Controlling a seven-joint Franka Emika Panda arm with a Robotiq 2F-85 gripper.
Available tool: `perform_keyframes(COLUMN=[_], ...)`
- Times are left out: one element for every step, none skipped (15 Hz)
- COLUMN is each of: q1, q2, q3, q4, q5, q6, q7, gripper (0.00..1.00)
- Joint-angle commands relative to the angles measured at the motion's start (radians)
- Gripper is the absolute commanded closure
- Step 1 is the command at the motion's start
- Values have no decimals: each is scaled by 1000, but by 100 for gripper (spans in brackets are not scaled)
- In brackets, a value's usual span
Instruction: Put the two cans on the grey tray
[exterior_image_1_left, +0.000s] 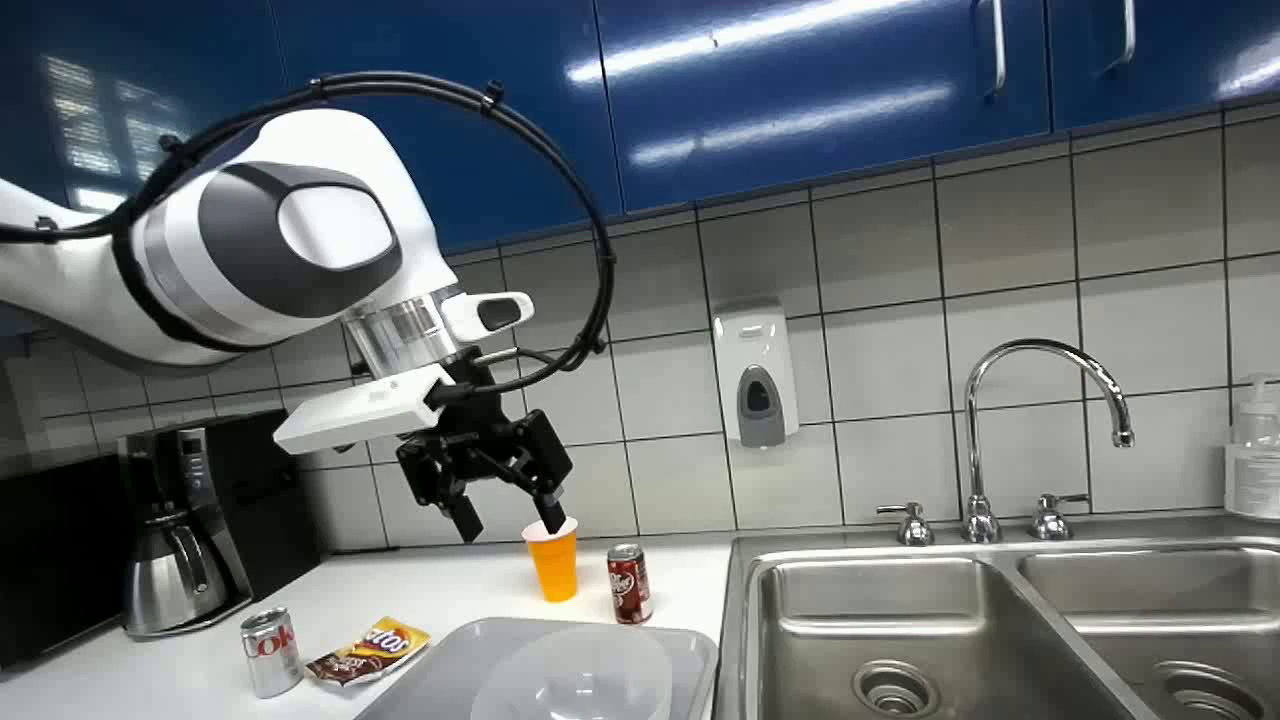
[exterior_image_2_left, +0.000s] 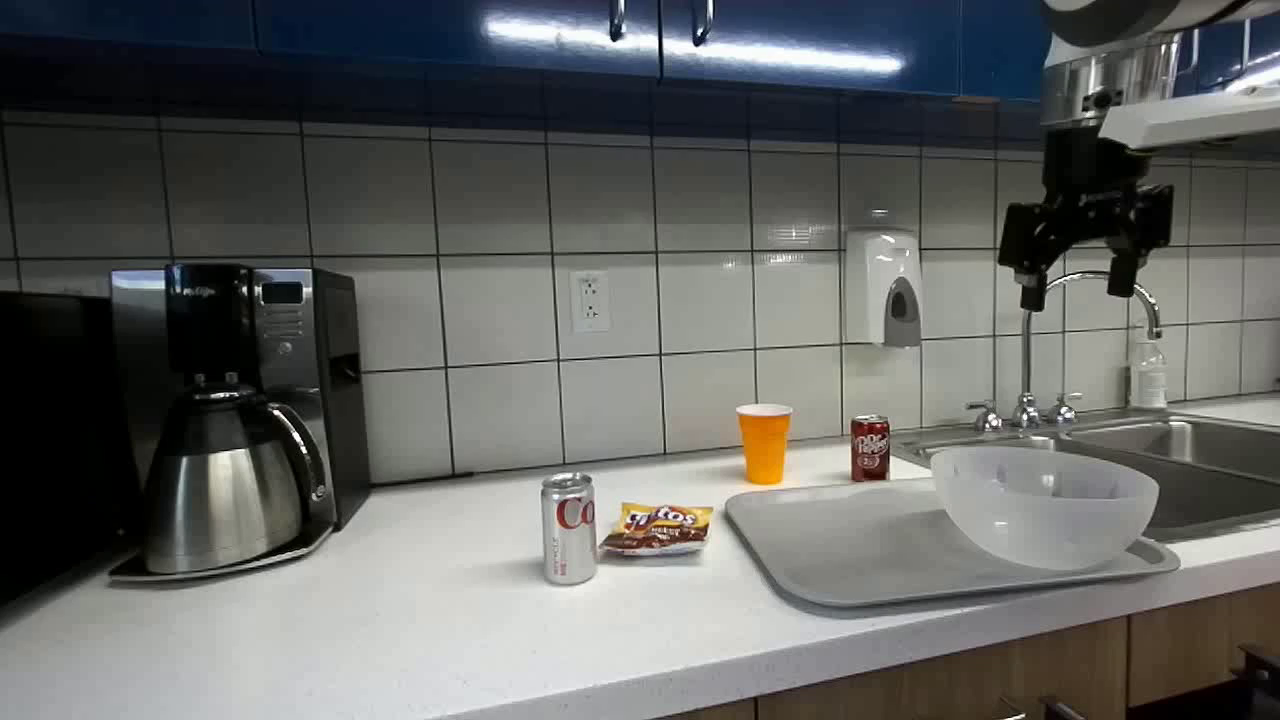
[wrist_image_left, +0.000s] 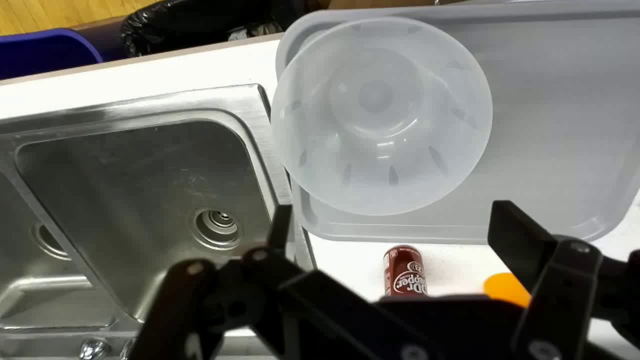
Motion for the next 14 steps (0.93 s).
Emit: perform_keyframes(q1=[-2,-2,-2,-2,-2,-2,-2,-2,-2,-2,-5,-4,-1,2], q2=[3,4,8,11,11,11,11,11,11,11,14,19,24,30], q3=[3,3,3,3,3,3,3,3,3,3,7,8,6,2], q4=[1,-2,-3,-3,-3,-3,-3,-3,-3,-3,-1,3,7,11], q5=[3,3,3,3,3,3,3,3,3,3,2,0,4,11], q6=[-3,-3,-3,-3,-3,-3,-3,-3,-3,-3,2,38,56,81], q7=[-2,-2,-2,-2,-2,-2,-2,-2,-2,-2,8,12,14,15], gripper=[0,0,0,0,0,0,0,0,0,0,0,0,0,0])
